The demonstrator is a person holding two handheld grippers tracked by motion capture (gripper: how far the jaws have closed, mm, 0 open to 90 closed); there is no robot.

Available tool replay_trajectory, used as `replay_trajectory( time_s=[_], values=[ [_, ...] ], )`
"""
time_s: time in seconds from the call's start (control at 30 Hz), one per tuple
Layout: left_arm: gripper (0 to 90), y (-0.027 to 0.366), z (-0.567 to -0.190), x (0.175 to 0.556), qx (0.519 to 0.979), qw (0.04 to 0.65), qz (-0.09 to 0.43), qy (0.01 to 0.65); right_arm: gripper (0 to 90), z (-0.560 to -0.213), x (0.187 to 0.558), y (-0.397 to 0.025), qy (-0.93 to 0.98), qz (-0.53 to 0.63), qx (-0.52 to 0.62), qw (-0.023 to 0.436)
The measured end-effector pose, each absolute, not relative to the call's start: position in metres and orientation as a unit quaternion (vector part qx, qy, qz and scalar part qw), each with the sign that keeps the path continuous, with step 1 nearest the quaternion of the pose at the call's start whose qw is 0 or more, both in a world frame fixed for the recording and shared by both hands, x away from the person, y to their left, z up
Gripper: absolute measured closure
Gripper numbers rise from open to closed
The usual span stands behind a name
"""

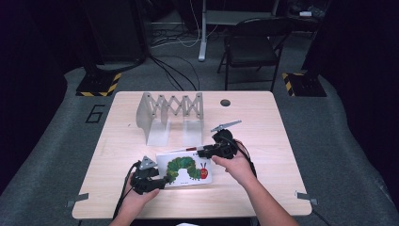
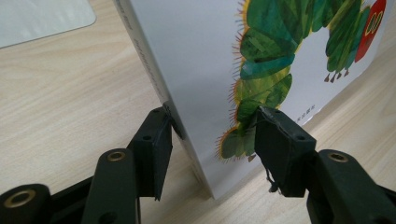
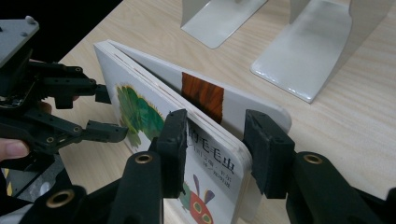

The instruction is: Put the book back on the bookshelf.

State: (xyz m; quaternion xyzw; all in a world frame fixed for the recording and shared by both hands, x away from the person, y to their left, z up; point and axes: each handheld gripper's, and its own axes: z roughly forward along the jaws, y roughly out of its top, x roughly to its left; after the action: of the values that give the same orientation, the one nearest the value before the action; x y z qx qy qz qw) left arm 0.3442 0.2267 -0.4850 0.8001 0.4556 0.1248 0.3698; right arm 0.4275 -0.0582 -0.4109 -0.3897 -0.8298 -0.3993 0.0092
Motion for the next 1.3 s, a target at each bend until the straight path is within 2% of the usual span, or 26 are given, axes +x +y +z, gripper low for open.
replay_trajectory(
  time_s=[0.2, 0.4, 0.47, 0.5, 0.57, 0.63, 0.9, 1.3],
  values=[
    [53.6, 0.230, -0.482, 0.344, 0.794, 0.374, 0.140, 0.458, 58.0, -0.401, 0.422, -0.056, -0.829, -0.411, -0.379, 0.011],
    [55.8, 0.231, -0.480, 0.343, 0.797, 0.371, 0.145, 0.454, 57.2, -0.401, 0.422, -0.057, -0.832, -0.410, -0.373, 0.014],
    [57.6, 0.231, -0.479, 0.341, 0.803, 0.370, 0.145, 0.443, 57.2, -0.402, 0.422, -0.058, -0.834, -0.408, -0.372, 0.013],
    [59.4, 0.230, -0.479, 0.340, 0.807, 0.374, 0.145, 0.433, 61.8, -0.402, 0.423, -0.058, -0.833, -0.411, -0.371, 0.020],
    [63.7, 0.226, -0.475, 0.336, 0.816, 0.378, 0.152, 0.409, 60.9, -0.404, 0.422, -0.056, -0.831, -0.422, -0.360, 0.049],
    [65.4, 0.222, -0.474, 0.334, 0.819, 0.380, 0.155, 0.400, 60.7, -0.405, 0.420, -0.052, -0.837, -0.414, -0.355, 0.040],
    [64.8, 0.223, -0.477, 0.336, 0.817, 0.386, 0.152, 0.401, 58.4, -0.406, 0.419, -0.051, -0.838, -0.414, -0.354, 0.038],
    [51.7, 0.218, -0.476, 0.343, 0.823, 0.393, 0.135, 0.388, 55.2, -0.406, 0.418, -0.056, -0.833, -0.416, -0.363, 0.029]
  ],
)
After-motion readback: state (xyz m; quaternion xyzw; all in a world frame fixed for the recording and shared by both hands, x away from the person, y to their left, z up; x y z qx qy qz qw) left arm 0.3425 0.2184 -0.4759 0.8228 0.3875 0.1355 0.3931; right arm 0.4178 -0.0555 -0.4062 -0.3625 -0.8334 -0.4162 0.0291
